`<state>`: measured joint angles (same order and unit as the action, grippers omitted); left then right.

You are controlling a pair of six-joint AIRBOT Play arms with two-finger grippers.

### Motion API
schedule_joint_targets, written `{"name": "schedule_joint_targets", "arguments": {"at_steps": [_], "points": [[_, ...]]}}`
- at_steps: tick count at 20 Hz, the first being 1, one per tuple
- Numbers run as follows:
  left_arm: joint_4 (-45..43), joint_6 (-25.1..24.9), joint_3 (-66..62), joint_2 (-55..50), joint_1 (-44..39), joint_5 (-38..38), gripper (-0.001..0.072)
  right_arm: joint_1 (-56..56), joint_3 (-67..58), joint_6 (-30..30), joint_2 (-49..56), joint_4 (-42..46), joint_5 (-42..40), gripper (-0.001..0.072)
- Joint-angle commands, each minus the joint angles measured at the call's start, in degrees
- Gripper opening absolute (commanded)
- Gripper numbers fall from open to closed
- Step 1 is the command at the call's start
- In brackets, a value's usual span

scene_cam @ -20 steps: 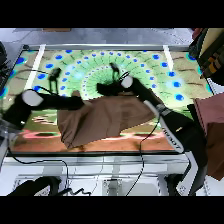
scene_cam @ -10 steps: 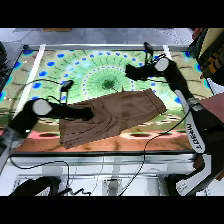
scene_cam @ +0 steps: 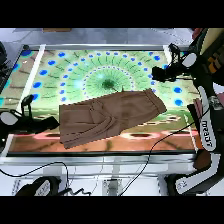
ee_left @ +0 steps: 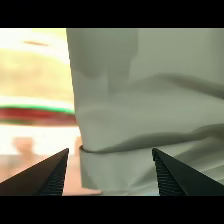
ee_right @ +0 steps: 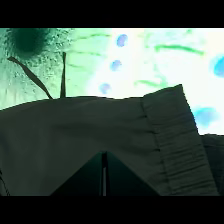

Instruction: Fold the clothes and pants, and hang the long-sleeved shirts on hangers.

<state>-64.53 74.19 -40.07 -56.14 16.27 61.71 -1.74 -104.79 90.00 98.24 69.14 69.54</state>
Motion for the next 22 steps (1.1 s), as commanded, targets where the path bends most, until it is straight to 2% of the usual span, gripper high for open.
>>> {"name": "schedule_joint_targets", "arguments": {"at_steps": [1,4,6,10,11,13,14,16,18,21,22], "points": [[12.61,-10.62,5.22,-6.16,5.9,-4.02,0.072,-1.31,0.0,-1.2,-0.09,0.5,1.25,0.0036],[15.3,-11.76,5.22,-13.44,5.75,-6.88,0.0708,-0.81,0.0,-1.2,-0.09,0.33,1.2,0.0036],[19.76,-16.61,5.22,-17.14,5.7,-6.64,0.0628,-0.7,0.0,-1.22,-0.09,0.13,1.16,0.0036],[33.35,-30.03,5.22,-21.38,5.57,-7.23,0.0618,-0.72,0.0,-1.22,-0.09,0.11,1.07,0.0036],[35.93,-31.89,5.22,-21.75,5.38,-7.32,0.0537,-0.72,0.0,-1.22,-0.07,0.13,0.81,0.0036],[38.88,-33.57,5.11,-21.86,4.46,-7.1,0.0052,-0.72,0.0,-1.38,-0.07,0.13,-0.17,0.0036],[39.04,-34.45,4.39,-21.84,4.24,-6.4,0.0016,-0.72,0.0,-2.25,-0.07,0.13,-0.57,0.0036],[38.21,-33.7,1.29,-21.51,4.17,-4.04,0.0015,-0.72,0.0,-4.0,-0.09,0.2,-0.68,0.0036],[32.74,-27.08,-4.07,-19.82,4.09,-1.49,0.0015,-0.72,0.0,-4.2,-0.09,0.17,-0.52,0.0036],[19.52,-16.26,-14.56,-14.8,4.09,4.37,0.0014,-0.7,0.11,-4.66,-0.07,-0.26,0.59,0.0035],[15.39,-12.46,-18.29,-12.7,4.09,6.54,0.0014,-0.46,0.11,-6.8,0.04,-1.68,1.6,0.0035]]}}
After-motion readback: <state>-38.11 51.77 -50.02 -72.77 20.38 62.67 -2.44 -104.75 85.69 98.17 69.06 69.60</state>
